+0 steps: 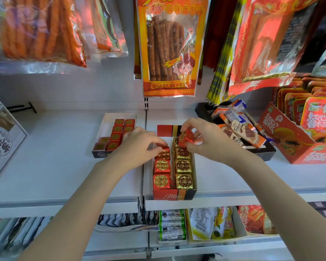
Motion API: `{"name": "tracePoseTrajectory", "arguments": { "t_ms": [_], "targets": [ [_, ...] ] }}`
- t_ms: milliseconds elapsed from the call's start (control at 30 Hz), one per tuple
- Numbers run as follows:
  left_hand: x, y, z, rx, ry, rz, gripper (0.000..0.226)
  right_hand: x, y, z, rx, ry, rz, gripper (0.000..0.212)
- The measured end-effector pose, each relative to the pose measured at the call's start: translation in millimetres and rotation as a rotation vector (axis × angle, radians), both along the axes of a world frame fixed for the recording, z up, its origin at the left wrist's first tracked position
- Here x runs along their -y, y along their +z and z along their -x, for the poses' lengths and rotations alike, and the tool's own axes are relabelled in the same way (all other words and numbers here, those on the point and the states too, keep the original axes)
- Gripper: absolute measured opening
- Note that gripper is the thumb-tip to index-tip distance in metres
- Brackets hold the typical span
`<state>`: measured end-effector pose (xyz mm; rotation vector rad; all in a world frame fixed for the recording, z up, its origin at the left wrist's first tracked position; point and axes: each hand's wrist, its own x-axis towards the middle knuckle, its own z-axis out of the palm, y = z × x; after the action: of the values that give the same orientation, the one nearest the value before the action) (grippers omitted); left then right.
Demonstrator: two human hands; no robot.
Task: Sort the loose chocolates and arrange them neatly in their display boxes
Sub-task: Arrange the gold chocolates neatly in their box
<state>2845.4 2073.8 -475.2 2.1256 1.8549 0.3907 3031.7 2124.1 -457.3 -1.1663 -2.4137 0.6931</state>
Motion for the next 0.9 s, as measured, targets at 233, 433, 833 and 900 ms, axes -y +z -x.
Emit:
{"name": "tracePoseTrajectory", "arguments": {
  "t_ms": [233, 433, 833, 900],
  "targets": [
    [-4, -1, -9, 0.032, -0.009, -0.104, 0.022, 0, 0, -1, 0.014, -0.004, -0.012, 0.029],
    [3, 0, -3, -0.044, -0.054, -0.01, 0.023, -2, -1, -1, 0.009, 0.006, -0.013, 0.029],
    [16, 2, 14, 0.14, -0.007, -0.041, 0.038, 7, -13, 32, 0.109, 0.132, -0.096, 0.02],
    [18, 2, 15, 0.161, 0.008, -0.031, 0.04, 4, -13, 33, 0.103, 0.161, -0.081, 0.013]
  ]
}}
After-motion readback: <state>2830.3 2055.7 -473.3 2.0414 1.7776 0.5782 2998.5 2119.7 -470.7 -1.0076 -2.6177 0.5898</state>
